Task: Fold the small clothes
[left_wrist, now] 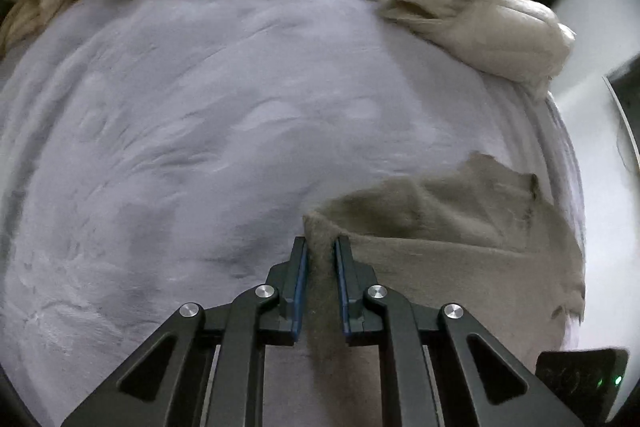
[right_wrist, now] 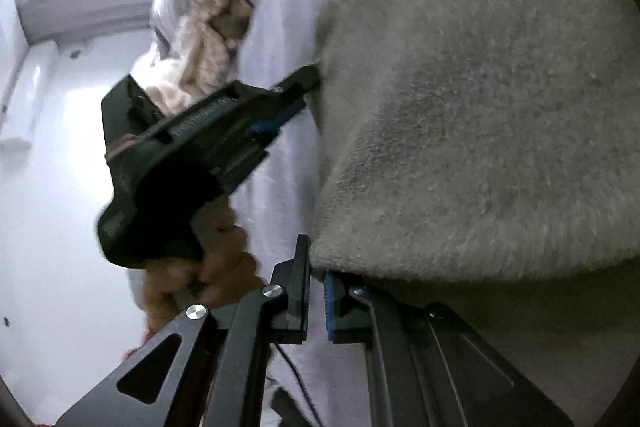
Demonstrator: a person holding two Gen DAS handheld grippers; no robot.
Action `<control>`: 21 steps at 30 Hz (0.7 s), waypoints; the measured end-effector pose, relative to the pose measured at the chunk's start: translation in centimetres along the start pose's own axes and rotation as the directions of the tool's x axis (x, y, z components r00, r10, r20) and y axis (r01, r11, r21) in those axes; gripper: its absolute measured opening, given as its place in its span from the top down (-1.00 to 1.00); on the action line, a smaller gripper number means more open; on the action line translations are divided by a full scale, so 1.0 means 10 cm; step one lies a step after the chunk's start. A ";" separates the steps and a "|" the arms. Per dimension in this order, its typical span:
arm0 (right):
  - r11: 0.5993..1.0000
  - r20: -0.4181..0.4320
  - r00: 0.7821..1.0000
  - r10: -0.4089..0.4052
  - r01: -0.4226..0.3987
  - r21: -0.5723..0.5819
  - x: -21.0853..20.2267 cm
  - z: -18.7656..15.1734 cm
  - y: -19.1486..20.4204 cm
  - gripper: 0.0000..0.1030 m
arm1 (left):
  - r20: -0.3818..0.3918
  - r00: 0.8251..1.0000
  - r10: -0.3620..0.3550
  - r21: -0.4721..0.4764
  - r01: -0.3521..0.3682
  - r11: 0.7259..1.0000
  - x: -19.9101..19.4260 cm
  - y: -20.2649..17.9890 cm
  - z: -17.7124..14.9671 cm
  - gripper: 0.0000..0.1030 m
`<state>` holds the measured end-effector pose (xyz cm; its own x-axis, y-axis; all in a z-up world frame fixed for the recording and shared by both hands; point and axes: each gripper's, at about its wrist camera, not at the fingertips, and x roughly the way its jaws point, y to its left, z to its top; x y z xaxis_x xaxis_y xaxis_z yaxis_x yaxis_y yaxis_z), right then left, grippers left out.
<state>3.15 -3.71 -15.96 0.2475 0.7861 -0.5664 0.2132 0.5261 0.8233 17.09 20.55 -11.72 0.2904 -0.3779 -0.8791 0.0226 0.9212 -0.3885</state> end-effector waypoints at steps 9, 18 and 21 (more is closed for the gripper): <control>0.995 -0.038 0.996 -0.087 0.085 -0.049 -0.31 0.02 0.06 -0.31 | 0.024 0.995 0.100 -0.027 -0.099 0.995 -0.24 0.12 -0.07 0.68; 0.914 0.339 0.858 -0.386 0.306 0.267 -2.20 0.42 -0.83 -0.31 | 0.091 0.982 0.166 -0.017 -0.165 0.986 -0.70 0.02 -0.51 -0.71; 0.904 0.376 0.849 -0.371 0.237 0.356 -2.45 0.57 -1.10 -0.26 | 0.096 0.977 0.192 -0.002 -0.192 0.981 -0.76 -0.15 -0.69 -0.71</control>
<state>0.11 -30.62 -11.40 0.4863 0.3507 -0.8003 0.5880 0.5462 0.5966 8.26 21.38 -6.37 0.3794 -0.1836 -0.9069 -0.0355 0.9765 -0.2125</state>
